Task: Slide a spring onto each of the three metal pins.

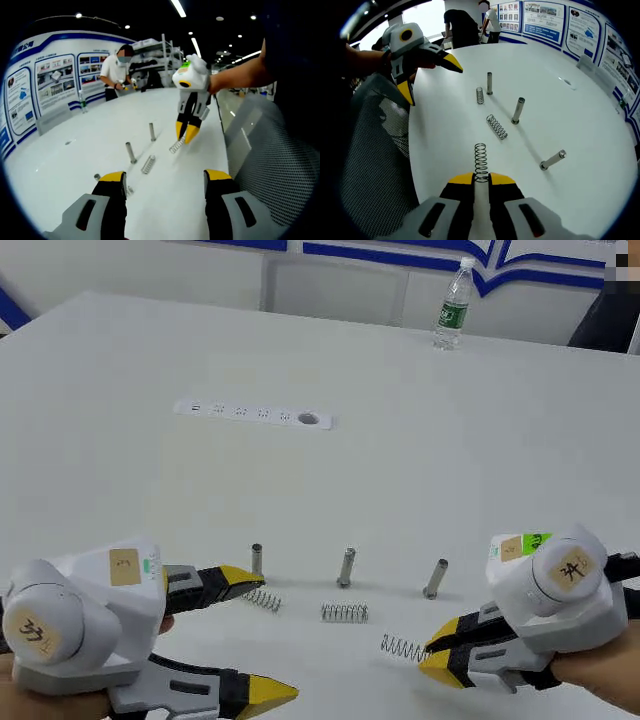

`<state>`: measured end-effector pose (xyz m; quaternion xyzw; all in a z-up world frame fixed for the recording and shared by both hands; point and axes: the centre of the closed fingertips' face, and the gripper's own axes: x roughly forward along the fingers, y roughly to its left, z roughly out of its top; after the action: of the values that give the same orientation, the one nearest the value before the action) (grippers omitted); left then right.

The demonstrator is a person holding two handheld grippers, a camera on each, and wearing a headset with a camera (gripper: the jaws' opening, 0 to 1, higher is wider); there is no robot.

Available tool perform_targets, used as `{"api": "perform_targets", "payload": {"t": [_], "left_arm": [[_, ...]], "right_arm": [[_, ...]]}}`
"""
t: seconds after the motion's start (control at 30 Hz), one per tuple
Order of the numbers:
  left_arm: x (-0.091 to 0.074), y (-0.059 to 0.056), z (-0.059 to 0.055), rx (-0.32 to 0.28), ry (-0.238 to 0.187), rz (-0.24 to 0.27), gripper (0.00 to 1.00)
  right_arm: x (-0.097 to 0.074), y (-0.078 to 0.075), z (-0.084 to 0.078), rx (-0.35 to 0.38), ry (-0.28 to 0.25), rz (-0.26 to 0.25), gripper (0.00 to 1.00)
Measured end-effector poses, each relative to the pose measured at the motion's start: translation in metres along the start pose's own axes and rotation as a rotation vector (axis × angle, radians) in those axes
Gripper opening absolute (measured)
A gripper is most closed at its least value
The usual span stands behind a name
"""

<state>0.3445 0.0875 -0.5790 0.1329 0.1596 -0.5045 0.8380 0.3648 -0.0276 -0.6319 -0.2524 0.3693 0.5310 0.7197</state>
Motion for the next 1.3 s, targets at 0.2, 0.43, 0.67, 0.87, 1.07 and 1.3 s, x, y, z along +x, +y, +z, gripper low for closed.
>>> {"api": "perform_targets", "payload": {"t": [0.2,0.43,0.67,0.87,1.07,1.3], "left_arm": [[0.008,-0.002,0.007,0.019,-0.005,-0.024,0.59],[0.019,-0.005,0.012,0.037,-0.008,-0.052,0.54],[0.026,-0.008,0.013,0.049,-0.002,-0.088,0.44],[0.032,-0.012,0.009,0.058,0.012,-0.120,0.36],[0.038,-0.015,0.006,0.075,0.023,-0.144,0.30],[0.041,-0.021,0.006,0.088,0.028,-0.167,0.28]], "right_arm": [[-0.002,0.006,0.010,-0.035,-0.008,0.014,0.12],[-0.001,0.012,0.023,-0.081,-0.017,0.028,0.12],[0.000,0.019,0.037,-0.113,-0.037,0.047,0.12],[0.002,0.026,0.043,-0.139,-0.039,0.064,0.12],[0.001,0.030,0.050,-0.158,-0.044,0.077,0.12],[0.000,0.039,0.055,-0.183,-0.046,0.104,0.12]]}}
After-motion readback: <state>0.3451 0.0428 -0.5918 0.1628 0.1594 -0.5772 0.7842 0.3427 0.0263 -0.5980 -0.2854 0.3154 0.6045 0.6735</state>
